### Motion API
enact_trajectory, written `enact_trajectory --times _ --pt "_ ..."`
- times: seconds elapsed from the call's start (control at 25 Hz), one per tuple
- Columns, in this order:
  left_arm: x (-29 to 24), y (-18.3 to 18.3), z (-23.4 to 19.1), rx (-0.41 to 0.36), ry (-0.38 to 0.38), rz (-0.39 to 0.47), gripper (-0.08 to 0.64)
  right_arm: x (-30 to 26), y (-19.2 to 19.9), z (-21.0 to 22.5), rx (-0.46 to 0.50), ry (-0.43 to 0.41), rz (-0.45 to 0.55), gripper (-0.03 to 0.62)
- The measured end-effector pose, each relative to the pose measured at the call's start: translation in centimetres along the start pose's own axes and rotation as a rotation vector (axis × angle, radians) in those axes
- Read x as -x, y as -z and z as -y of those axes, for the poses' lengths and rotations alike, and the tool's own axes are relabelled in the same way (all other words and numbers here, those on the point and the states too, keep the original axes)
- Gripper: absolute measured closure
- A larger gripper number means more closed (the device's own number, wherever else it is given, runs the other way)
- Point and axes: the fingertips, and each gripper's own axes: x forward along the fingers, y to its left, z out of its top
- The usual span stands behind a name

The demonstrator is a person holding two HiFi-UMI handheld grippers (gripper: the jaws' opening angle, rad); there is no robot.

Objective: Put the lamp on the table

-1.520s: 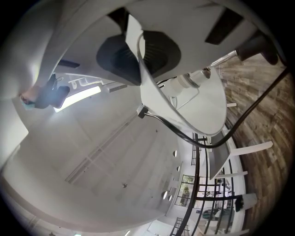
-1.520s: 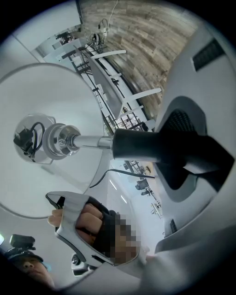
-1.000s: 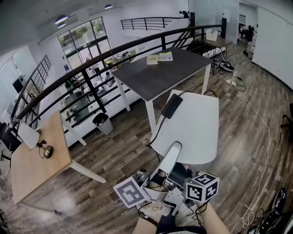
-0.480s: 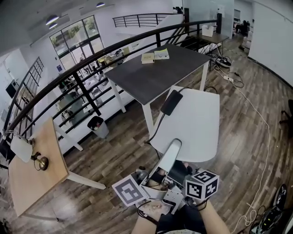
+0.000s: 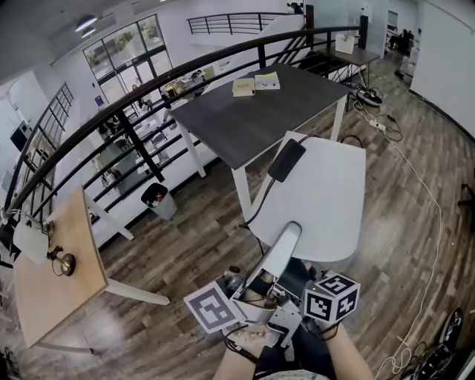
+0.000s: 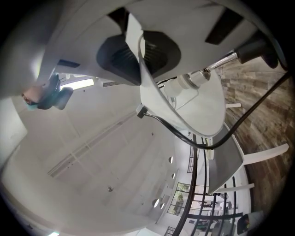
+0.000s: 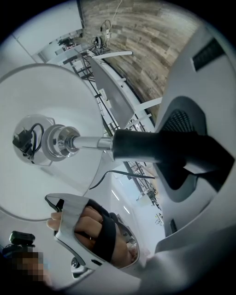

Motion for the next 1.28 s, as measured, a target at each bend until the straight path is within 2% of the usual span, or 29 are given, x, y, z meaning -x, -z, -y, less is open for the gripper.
enact_trajectory --times 0.84,1.28 --pt "-16.2 -4.8 -12.4 -0.043 -0.023 0.071 0.541 -5.9 -11.6 16.3 0.034 -0.065 -0.047 0.411" --pt "-20.4 -6.8 -16.7 -0.066 -0.052 0.1 0.541 -8.8 -14.6 20.9 0.036 -0.101 -0.066 0.411"
